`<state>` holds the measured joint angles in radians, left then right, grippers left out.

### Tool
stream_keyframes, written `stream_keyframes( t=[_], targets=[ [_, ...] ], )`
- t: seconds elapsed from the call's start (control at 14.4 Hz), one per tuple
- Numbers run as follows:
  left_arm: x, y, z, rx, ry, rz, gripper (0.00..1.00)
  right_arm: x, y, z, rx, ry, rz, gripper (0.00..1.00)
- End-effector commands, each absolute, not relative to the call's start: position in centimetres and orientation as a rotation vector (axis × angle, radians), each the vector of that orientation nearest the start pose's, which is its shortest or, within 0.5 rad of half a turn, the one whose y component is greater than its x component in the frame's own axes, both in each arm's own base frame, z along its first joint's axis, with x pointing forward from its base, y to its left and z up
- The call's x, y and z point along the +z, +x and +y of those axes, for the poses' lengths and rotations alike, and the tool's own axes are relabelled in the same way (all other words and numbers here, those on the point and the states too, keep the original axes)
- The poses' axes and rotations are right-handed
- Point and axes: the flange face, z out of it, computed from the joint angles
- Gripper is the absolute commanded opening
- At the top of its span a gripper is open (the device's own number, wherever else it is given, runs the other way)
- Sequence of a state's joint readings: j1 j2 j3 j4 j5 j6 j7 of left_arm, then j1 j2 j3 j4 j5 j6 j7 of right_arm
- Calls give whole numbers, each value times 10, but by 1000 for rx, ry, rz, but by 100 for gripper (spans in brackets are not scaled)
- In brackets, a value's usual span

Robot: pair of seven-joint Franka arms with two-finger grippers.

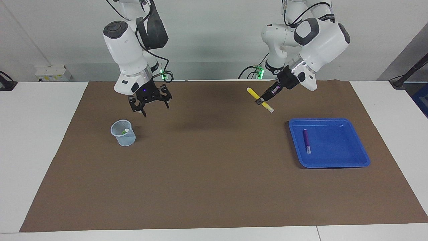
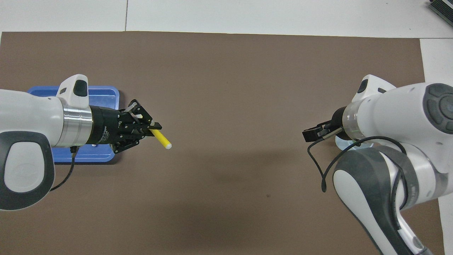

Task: Right arm passes pens to left for tray arrangement
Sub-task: 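Lower the yellow pen into the blue tray while the right gripper withdraws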

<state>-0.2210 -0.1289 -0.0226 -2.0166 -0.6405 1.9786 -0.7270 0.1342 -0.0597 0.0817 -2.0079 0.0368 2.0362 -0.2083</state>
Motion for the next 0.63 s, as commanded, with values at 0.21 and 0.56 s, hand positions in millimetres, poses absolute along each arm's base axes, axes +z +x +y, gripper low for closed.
stream_keyframes(
  t=[0.21, 0.56],
  targets=[
    [534, 506, -94, -232, 2659, 545, 0, 427, 553, 69, -99, -3125, -1071, 100],
    [519, 509, -45, -184, 2838, 264, 0, 389, 567, 32, -43, -3143, -984, 77]
  ],
)
